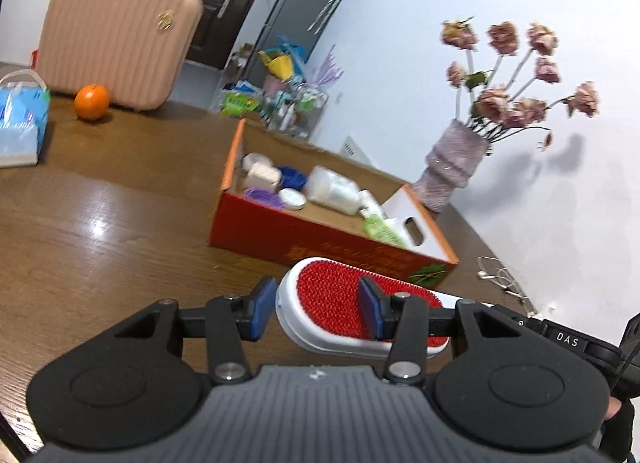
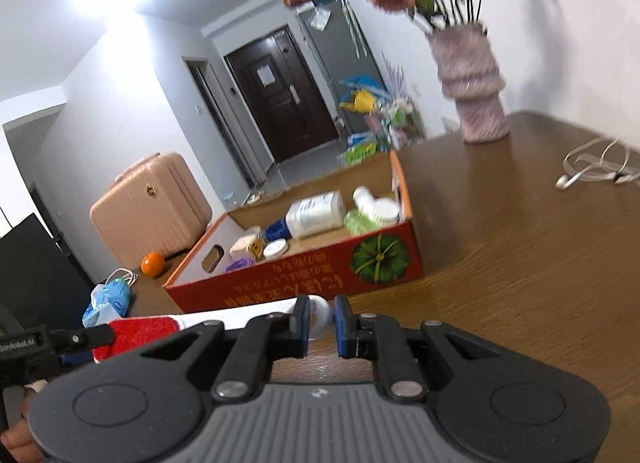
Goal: Organize rigid objects
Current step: 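Lift the lint brush with both tools and carry it over the box, then release the lint brush into the box and withdraw both tools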
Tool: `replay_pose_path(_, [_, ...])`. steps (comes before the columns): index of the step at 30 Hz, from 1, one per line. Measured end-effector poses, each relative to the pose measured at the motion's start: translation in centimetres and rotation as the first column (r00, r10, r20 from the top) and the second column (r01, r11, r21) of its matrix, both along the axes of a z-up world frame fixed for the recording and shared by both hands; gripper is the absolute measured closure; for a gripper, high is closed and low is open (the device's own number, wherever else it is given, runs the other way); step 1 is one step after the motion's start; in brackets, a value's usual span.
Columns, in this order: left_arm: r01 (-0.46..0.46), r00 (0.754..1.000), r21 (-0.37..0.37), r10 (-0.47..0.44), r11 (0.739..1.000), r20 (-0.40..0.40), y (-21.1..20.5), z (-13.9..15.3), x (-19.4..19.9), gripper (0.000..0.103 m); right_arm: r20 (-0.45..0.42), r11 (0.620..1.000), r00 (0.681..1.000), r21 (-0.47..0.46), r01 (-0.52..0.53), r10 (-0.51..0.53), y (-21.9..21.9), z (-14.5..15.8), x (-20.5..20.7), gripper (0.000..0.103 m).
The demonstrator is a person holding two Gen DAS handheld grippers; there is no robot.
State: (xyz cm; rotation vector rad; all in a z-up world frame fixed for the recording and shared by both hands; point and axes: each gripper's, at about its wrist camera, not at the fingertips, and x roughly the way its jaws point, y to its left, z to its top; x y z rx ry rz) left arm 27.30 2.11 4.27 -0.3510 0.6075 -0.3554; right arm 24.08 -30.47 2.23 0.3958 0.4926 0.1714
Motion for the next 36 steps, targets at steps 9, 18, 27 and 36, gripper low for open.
replay_pose_path(9, [0.012,0.997,0.052,-0.016,0.999,0.070,-1.9,3.1,2.2,0.058,0.040,0.999,0.998,0.005,0.040,-0.041,-1.0,1.8,0.2,0.090])
replay_pose_path(18, [-0.008,0.999,0.030,0.007,1.000,0.054,-1.5,3.8,12.1,0.057,0.075,0.997,0.995,-0.037,0.066,-0.063,-0.1,3.1,9.7,0.090])
replay_pose_path(27, [-0.034,0.999,0.095,0.038,0.995,-0.035,-0.7,-1.6,18.3,0.058,-0.003,0.995,0.999,-0.092,0.036,-0.037,1.4,-0.9,17.7,0.090])
replay_pose_path(36, [0.017,0.999,0.170,-0.010,0.985,-0.040,-1.8,-3.5,18.2,0.056,0.004,0.921,1.000,-0.389,0.009,-0.008,5.5,-2.9,18.0,0.089])
